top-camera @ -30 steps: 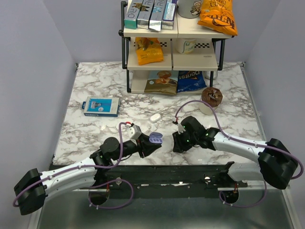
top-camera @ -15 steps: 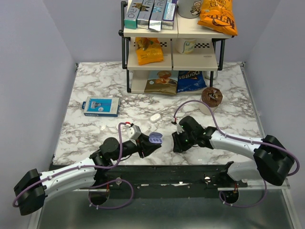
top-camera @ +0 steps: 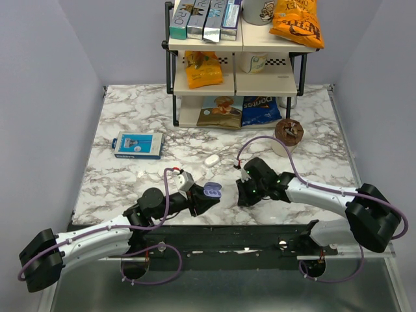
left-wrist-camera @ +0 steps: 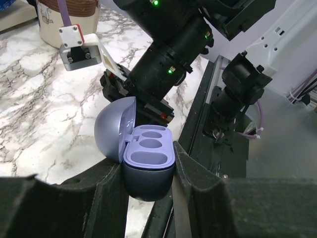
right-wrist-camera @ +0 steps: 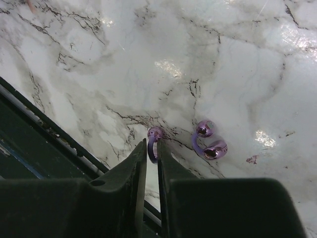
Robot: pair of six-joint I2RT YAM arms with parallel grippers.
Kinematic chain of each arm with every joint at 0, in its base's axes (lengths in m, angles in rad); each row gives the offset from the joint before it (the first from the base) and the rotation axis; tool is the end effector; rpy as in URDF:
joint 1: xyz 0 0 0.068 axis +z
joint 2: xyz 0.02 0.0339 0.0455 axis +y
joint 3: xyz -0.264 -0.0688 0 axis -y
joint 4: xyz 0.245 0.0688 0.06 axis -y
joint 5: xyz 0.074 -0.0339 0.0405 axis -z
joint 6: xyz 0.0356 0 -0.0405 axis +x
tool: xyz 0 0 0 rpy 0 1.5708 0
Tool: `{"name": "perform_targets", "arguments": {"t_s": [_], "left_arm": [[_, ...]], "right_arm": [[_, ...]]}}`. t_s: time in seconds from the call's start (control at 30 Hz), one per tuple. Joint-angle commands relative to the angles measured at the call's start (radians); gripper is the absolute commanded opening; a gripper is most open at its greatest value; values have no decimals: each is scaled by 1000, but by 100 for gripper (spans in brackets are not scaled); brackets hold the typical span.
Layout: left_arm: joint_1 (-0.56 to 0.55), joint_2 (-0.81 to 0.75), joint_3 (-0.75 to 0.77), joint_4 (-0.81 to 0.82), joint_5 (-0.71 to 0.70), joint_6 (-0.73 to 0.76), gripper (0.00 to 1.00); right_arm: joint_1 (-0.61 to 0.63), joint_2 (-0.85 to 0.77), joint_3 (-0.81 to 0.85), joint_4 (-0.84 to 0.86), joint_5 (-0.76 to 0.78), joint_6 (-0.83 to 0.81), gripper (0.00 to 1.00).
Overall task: Insert the wireless bluetooth earbuds into the charging case
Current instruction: Pick up the earbud from the center of the board.
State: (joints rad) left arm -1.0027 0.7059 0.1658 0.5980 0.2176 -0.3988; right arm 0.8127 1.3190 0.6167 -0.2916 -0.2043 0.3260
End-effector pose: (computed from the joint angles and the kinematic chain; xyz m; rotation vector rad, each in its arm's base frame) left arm 0.0843 -0.1463 0.2165 0.6717 1.5156 -1.2626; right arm 0.1593 0.1788 0.1655 -0.7267 2.5878 0.6617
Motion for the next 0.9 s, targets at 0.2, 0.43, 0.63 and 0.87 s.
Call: {"name": "perform_targets", "arguments": {"t_s": [0.2, 0.43, 0.63, 0.87], "left_arm": [[-7, 4, -12, 49, -9, -11, 0], [-7, -3, -3, 51, -18, -9, 0], [-5, -20, 14, 51, -38, -5, 0], [35, -26, 47, 53, -5, -9, 0]], "right_arm": [[9, 6, 23, -32, 37, 21, 1], [8, -102, 52, -69, 43, 31, 1], [8, -246, 150, -203, 94, 8, 1], [8, -415, 219, -287, 172, -16, 1]]}}
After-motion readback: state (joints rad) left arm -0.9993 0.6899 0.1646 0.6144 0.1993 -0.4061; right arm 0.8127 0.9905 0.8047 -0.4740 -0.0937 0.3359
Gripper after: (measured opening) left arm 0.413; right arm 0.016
